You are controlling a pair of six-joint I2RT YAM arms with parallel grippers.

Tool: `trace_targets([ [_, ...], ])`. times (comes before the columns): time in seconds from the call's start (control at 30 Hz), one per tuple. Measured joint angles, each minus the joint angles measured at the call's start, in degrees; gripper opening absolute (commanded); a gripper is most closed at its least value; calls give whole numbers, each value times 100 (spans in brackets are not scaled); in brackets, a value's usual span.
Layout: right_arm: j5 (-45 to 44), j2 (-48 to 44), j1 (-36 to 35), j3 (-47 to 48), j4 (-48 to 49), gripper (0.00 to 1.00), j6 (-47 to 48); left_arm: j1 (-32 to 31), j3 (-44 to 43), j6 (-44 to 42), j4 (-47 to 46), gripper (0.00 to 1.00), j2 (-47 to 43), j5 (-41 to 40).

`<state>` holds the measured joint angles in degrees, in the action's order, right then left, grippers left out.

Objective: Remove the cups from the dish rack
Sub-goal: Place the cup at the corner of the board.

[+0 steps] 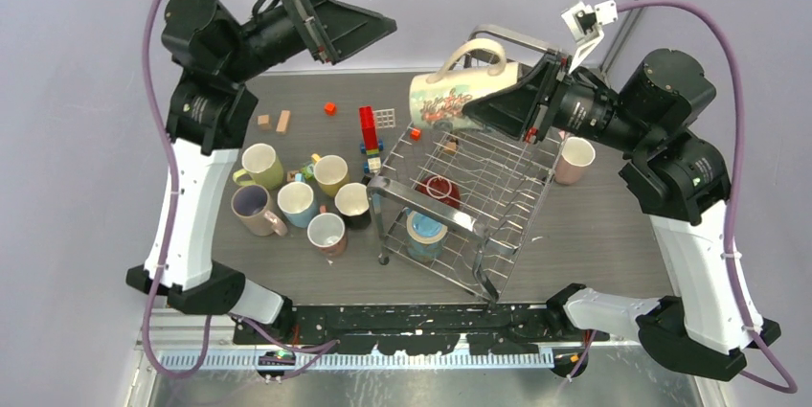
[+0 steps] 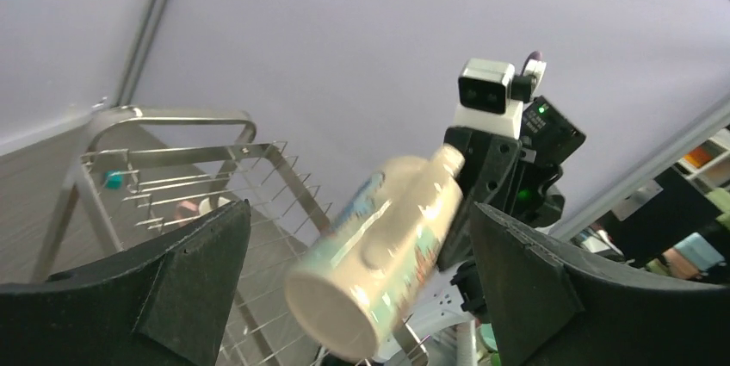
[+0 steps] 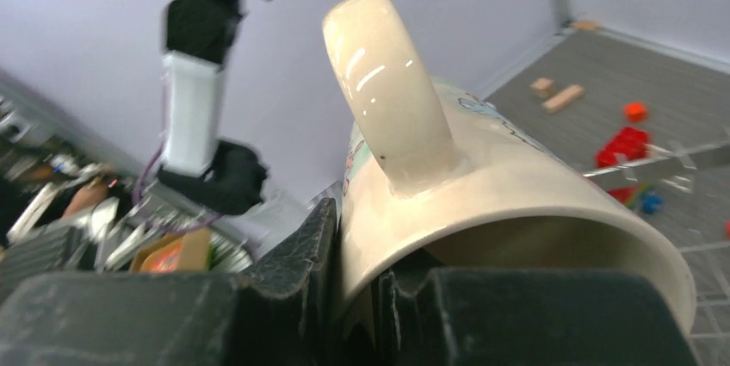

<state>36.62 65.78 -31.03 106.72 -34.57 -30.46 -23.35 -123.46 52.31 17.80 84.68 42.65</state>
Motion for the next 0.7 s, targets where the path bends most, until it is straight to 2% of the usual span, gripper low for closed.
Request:
trace_targets([
  [0.17, -1504, 4, 2, 310, -719, 1, 284, -4, 295, -691, 632, 100, -492, -380],
  [0.4, -3965, -63, 2, 501, -1563, 1, 660, -4, 1591, -1207, 929, 100, -1215, -529],
  [0.7, -6013, -103, 2, 796, -1864, 1, 1019, -4, 2402, -1519, 1073, 100, -1657, -531],
])
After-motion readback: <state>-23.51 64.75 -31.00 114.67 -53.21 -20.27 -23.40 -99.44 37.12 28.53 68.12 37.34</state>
